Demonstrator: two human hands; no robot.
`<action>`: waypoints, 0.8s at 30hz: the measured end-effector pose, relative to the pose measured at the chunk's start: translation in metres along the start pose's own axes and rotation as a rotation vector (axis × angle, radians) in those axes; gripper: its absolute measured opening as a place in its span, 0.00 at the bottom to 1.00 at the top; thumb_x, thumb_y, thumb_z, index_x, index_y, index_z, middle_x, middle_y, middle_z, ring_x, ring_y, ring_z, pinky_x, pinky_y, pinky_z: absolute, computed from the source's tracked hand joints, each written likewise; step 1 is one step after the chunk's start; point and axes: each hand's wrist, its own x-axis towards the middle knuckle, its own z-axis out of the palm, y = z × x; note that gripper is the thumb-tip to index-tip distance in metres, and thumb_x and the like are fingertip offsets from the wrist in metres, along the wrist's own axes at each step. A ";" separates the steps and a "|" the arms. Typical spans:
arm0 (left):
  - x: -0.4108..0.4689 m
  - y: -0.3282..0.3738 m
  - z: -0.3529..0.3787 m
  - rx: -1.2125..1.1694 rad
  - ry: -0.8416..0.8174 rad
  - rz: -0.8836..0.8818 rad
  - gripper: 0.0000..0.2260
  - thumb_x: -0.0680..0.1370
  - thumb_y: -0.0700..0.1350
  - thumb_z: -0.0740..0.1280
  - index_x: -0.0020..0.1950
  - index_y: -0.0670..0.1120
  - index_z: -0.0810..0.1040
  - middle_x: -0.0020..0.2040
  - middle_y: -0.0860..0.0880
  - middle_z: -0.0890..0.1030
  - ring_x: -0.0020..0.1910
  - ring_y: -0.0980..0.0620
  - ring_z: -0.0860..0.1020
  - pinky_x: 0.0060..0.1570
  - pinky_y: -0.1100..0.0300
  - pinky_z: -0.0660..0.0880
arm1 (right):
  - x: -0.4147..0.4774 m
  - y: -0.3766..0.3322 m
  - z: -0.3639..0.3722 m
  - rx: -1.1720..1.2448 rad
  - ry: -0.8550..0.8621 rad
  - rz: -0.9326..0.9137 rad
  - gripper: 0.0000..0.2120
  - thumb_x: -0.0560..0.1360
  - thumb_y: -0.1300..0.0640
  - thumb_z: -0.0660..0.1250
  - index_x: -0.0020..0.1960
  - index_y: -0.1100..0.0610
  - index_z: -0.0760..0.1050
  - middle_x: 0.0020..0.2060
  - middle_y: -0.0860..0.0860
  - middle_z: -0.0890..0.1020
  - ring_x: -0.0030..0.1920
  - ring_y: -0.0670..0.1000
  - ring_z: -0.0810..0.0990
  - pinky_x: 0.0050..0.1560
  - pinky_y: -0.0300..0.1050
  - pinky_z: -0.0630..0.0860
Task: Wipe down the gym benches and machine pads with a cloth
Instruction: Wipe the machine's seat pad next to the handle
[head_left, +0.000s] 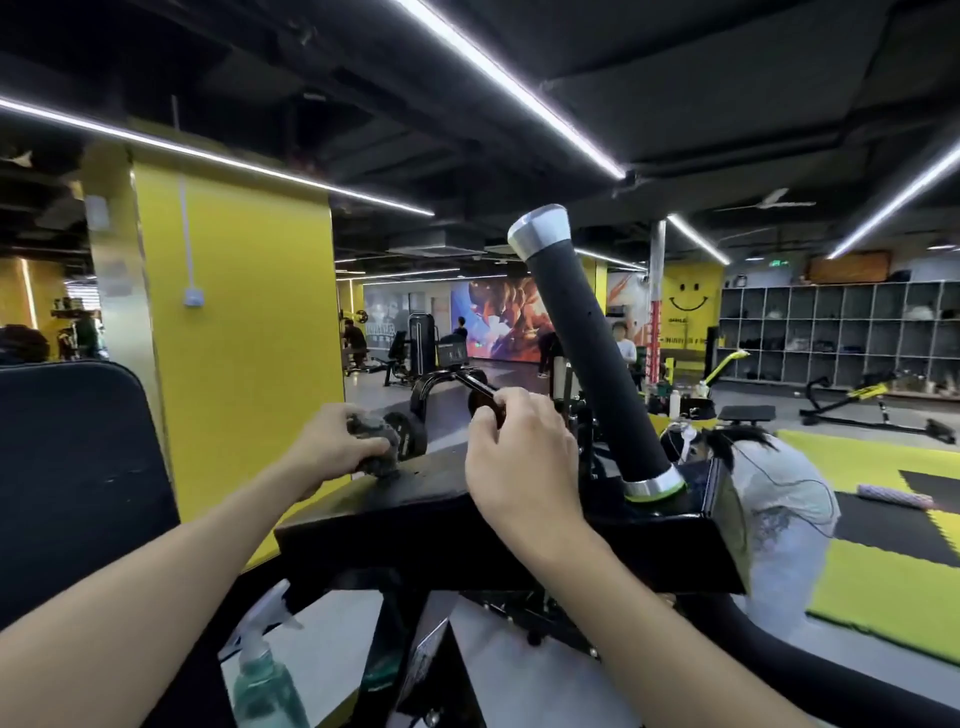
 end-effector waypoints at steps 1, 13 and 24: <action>0.004 -0.008 0.006 0.087 -0.012 0.000 0.14 0.73 0.44 0.77 0.55 0.43 0.78 0.51 0.48 0.79 0.50 0.46 0.77 0.51 0.56 0.72 | 0.001 0.003 0.002 0.027 0.011 0.021 0.14 0.82 0.50 0.53 0.61 0.52 0.72 0.59 0.48 0.74 0.63 0.51 0.70 0.67 0.48 0.62; 0.063 -0.058 0.020 0.323 -0.180 -0.088 0.11 0.78 0.43 0.71 0.59 0.41 0.81 0.57 0.44 0.82 0.58 0.44 0.80 0.57 0.57 0.75 | 0.002 0.004 0.011 0.007 -0.026 -0.010 0.13 0.82 0.47 0.48 0.54 0.48 0.69 0.53 0.43 0.70 0.62 0.46 0.68 0.70 0.48 0.60; 0.071 -0.067 0.004 0.420 -0.401 -0.157 0.09 0.81 0.38 0.62 0.50 0.43 0.83 0.43 0.45 0.80 0.35 0.47 0.74 0.31 0.59 0.70 | 0.003 0.004 0.013 -0.059 -0.022 -0.007 0.15 0.80 0.44 0.47 0.53 0.47 0.70 0.50 0.43 0.70 0.59 0.45 0.68 0.71 0.47 0.58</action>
